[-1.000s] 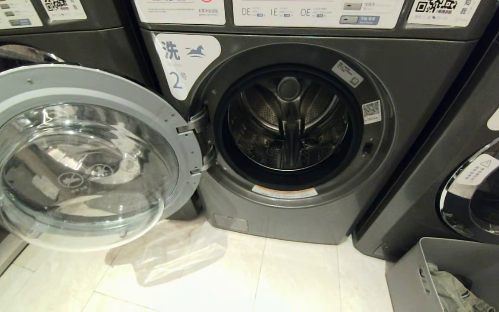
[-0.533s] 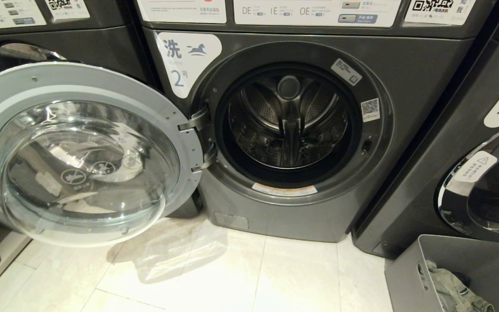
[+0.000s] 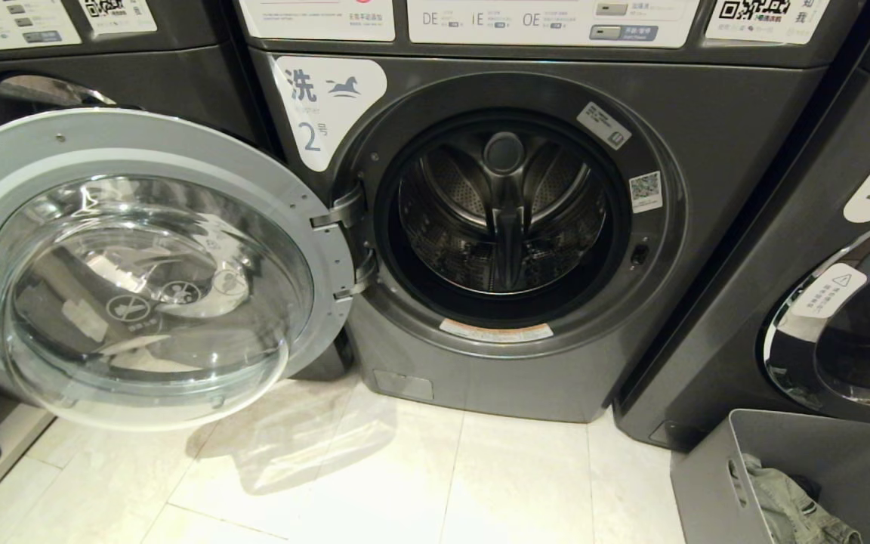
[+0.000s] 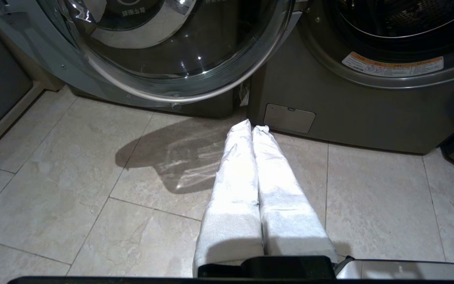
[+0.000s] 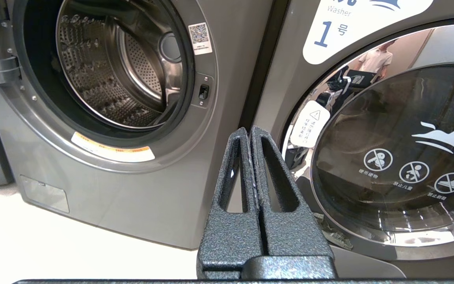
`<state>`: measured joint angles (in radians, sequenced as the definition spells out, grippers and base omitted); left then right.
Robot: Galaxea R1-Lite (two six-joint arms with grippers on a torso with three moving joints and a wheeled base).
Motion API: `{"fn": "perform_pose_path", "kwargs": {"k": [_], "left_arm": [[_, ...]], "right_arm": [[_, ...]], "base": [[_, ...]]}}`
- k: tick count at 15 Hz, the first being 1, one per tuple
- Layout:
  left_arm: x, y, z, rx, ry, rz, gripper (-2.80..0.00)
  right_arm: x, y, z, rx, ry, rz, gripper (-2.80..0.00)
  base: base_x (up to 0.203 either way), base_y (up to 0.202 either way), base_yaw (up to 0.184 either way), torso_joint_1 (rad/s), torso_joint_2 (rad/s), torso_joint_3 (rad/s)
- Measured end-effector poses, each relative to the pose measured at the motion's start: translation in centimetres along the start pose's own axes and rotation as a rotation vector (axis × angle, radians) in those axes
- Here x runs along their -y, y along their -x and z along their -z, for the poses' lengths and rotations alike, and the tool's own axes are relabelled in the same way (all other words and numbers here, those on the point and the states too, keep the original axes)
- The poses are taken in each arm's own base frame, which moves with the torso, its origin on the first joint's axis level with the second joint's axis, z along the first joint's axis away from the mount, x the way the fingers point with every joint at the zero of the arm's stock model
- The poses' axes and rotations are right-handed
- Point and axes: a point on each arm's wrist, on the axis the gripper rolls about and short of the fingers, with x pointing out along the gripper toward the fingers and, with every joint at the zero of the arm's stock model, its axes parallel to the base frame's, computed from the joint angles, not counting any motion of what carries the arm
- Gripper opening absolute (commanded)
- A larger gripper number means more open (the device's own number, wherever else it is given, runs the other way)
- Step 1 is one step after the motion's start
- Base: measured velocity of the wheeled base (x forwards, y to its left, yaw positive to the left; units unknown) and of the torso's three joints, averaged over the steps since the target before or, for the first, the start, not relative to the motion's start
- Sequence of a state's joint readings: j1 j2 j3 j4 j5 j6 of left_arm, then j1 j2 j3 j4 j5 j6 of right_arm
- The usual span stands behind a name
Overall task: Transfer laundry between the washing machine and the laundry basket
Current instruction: Close the washing machine door with the left hand
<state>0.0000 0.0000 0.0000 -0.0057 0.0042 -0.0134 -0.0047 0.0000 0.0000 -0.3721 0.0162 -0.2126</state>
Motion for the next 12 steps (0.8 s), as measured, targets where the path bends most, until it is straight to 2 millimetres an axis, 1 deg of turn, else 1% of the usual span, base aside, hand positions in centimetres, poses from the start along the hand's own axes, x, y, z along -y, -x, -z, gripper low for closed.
{"fn": "perform_pose_path", "kwargs": {"k": [12], "left_arm": [[0.0,0.0,-0.01,0.001,0.0,0.0,-2.8]], "right_arm": [[0.0,0.0,0.0,0.0,-0.002,0.0,-2.8]], "base": [[0.0,0.0,0.0,0.0,0.0,0.0]]}}
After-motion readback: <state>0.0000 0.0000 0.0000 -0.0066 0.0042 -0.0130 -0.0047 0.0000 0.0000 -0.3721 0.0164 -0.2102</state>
